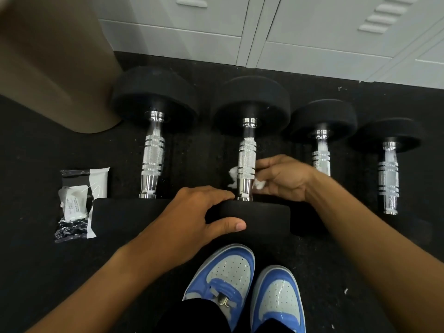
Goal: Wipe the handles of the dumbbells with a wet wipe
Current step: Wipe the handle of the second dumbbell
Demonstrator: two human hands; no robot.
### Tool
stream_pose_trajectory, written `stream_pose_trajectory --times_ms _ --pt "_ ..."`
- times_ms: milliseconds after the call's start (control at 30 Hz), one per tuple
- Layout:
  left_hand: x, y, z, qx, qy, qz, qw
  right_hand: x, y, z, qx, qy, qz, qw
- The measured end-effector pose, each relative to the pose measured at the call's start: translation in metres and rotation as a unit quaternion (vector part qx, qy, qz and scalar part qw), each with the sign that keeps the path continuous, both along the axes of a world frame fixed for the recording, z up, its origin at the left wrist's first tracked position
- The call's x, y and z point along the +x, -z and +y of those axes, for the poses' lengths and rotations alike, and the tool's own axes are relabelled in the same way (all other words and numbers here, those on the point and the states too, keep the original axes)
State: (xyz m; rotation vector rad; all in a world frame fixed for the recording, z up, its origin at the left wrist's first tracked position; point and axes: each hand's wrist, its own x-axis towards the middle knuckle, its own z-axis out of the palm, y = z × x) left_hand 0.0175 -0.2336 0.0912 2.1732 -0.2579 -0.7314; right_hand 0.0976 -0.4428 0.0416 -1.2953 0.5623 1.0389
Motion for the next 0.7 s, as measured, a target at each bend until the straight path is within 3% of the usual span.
stream_pose_trajectory --times_ms 133,300,500,633,700 --pt "0.000 -0.001 0.000 0.008 0.002 -0.004 1.000 -0.004 -0.002 -0.007 -0.002 -0.080 0.028 0.996" --pt "0.000 0.002 0.002 0.009 0.001 0.006 1.000 0.008 -0.003 -0.017 -0.004 0.038 0.001 0.999" --pt "-0.001 0.004 0.002 0.014 0.003 0.005 1.000 -0.001 -0.003 -0.005 -0.011 -0.093 0.029 0.995" --pt "0.000 0.004 0.002 0.018 0.007 0.008 1.000 0.011 -0.007 -0.016 -0.021 0.032 -0.002 0.999" --pt "0.000 0.003 0.002 0.015 0.007 0.007 1.000 0.010 -0.003 -0.006 -0.003 0.045 -0.011 0.999"
